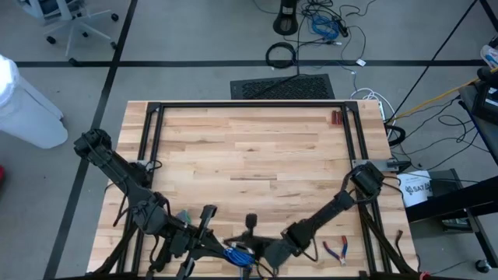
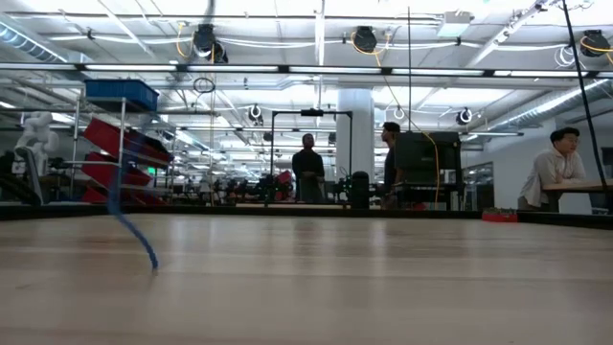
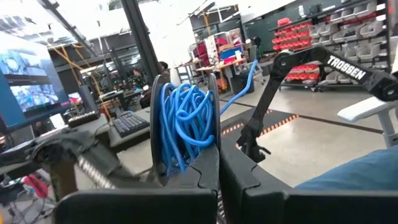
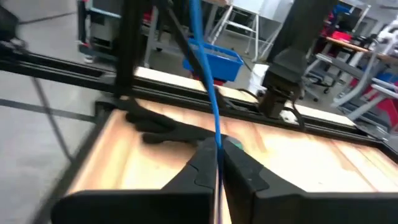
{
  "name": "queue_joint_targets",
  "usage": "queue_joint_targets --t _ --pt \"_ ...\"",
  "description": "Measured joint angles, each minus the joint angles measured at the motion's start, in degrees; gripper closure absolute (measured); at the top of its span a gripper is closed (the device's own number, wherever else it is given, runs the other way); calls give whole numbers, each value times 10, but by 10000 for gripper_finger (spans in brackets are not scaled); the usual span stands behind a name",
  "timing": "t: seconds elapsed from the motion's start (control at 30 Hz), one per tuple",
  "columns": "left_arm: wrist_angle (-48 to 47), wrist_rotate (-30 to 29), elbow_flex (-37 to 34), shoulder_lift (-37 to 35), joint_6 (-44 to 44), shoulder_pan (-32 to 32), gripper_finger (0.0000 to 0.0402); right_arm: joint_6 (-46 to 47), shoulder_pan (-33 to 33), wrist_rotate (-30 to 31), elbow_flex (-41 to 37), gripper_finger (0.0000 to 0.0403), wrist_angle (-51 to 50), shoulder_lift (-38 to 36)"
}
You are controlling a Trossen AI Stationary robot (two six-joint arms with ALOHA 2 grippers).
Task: Coil cords
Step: Coil the blue wire onto the black spool
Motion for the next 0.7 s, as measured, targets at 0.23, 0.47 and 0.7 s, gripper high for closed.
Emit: queue_joint_targets --t 0.23,0.47,0.7 --pt "-22 -10 0 0 -2 -9 401 33 67 52 0 401 -73 -43" --pt "-35 -12 0 0 -9 -18 401 27 133 110 0 402 -115 -105" --pt "-55 -14 0 0 -14 -42 401 2 197 201 0 403 -171 -168"
